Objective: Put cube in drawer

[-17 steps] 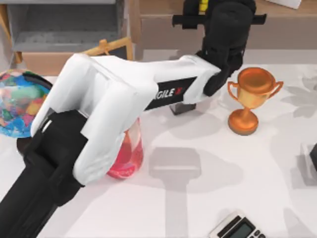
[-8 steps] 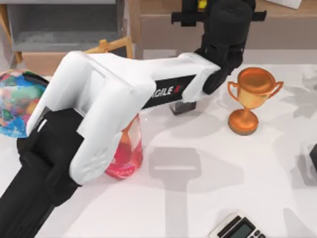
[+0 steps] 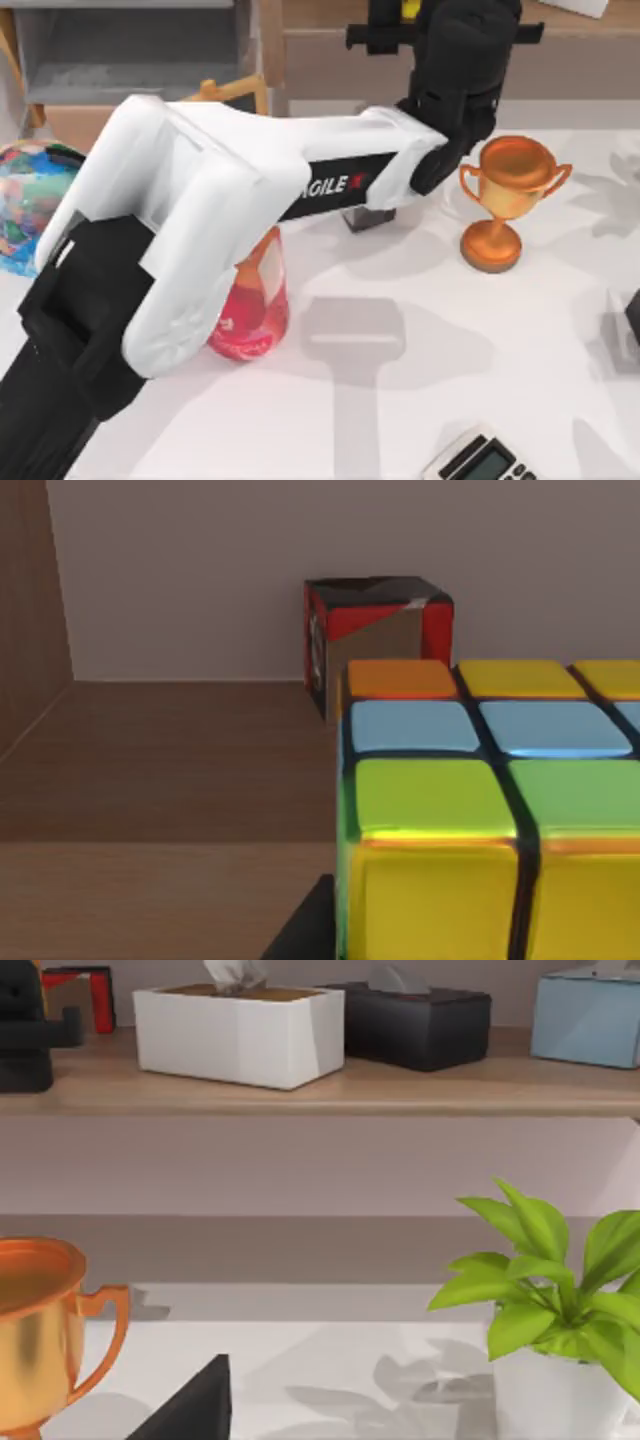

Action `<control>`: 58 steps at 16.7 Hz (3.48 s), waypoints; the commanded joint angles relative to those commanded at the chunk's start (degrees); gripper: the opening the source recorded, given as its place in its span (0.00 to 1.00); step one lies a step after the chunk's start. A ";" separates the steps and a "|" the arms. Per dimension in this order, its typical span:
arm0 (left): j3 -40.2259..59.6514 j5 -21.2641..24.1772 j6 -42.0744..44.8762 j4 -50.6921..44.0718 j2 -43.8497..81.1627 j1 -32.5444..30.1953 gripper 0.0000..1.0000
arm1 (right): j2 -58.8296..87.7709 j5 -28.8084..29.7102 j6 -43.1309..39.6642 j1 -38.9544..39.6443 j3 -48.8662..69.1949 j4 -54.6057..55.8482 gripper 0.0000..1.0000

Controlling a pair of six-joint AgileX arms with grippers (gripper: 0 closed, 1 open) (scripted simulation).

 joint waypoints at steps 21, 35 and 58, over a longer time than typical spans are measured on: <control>12.19 25.59 -6.33 -89.25 -22.03 8.54 0.00 | 0.00 0.00 0.00 0.00 0.00 0.00 1.00; 45.63 38.04 11.10 -128.43 -2.50 54.63 0.00 | 0.00 0.00 0.00 0.00 0.00 0.00 1.00; 54.38 41.86 19.76 -130.41 14.72 63.60 0.68 | 0.00 0.00 0.00 0.00 0.00 0.00 1.00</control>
